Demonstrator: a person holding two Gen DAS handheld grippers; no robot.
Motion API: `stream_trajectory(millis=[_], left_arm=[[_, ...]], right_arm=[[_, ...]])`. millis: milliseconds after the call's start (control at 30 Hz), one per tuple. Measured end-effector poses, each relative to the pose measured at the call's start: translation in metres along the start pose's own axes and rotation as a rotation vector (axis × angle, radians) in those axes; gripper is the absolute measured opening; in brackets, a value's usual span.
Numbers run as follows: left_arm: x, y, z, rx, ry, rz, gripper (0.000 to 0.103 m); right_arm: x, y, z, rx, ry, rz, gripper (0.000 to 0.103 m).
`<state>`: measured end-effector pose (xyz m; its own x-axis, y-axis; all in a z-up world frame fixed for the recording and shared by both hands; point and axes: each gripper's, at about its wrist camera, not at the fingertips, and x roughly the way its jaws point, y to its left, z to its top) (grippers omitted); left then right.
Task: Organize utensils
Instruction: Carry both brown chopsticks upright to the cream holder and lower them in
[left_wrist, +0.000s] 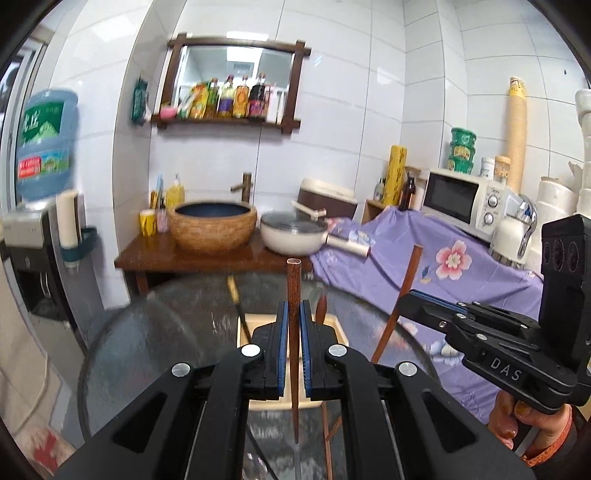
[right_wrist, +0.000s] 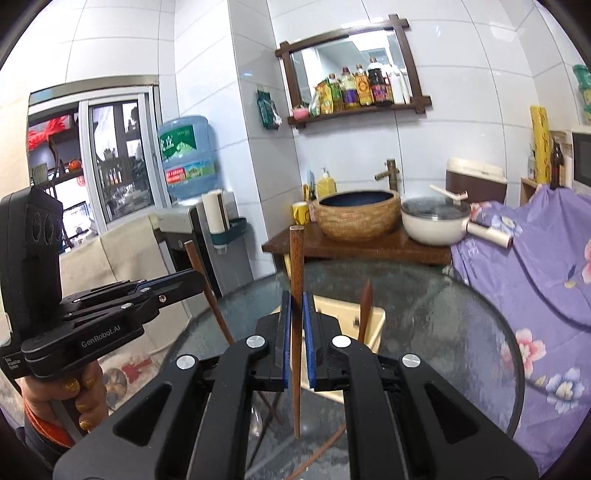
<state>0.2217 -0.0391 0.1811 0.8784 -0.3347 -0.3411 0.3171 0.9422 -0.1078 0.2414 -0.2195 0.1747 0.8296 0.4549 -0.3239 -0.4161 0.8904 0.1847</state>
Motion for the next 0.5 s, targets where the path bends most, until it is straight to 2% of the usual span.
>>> stream_trajectory(millis=[133, 267, 367, 500], left_arm=[[-0.006, 0.001, 0.042, -0.004, -0.054, -0.006, 0.006], [0.003, 0.003, 0.081, -0.002, -0.104, 0.05, 0.006], [0.021, 0.006, 0.095, -0.013, -0.103, 0.077, 0.006], [0.053, 0.012, 0.088, -0.034, -0.074, 0.107, 0.006]], right_arm=[[-0.002, 0.0, 0.041, -0.01, -0.046, -0.003, 0.007], [0.004, 0.002, 0.086, -0.041, -0.104, -0.051, 0.007], [0.016, -0.002, 0.107, -0.043, -0.12, -0.072, 0.007], [0.041, -0.006, 0.107, -0.074, -0.12, -0.125, 0.007]])
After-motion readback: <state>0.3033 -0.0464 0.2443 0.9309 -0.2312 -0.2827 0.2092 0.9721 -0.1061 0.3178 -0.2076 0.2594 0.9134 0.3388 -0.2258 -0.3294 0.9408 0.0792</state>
